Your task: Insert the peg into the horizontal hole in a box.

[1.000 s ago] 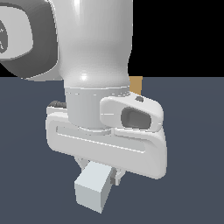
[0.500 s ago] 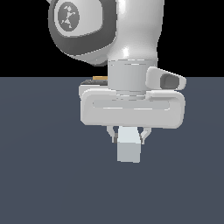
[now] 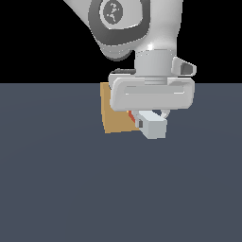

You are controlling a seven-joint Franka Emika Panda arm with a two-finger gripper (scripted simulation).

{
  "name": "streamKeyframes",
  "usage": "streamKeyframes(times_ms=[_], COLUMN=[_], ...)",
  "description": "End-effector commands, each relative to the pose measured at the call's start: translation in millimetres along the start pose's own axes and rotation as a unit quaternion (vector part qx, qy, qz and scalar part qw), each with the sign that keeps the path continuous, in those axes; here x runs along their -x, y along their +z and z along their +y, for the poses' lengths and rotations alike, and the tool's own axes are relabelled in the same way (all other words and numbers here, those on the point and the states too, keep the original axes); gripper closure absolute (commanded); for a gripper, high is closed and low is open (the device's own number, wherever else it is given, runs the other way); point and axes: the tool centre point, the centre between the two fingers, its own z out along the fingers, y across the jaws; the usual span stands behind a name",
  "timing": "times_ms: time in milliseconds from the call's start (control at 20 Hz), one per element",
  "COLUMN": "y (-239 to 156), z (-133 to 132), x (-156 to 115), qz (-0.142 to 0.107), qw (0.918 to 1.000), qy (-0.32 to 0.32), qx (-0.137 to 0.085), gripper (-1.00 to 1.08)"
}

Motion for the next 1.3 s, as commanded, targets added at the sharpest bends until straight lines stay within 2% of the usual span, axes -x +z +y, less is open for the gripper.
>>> streamKeyframes(times_ms=[0,850,1050,1250], y=[-7,-9,-9,-10], z=[7,9,7,5], x=[-10,-19,-33,-61], qz=[0.0,0.0,0.0,0.0], qw=[0.9998,0.9995,0.9995,0.9995], qy=[-0.018,-0.031,-0.031,-0.031], qx=[0.001,0.001,0.001,0.001], gripper=[1.08,1.08,1.08,1.08])
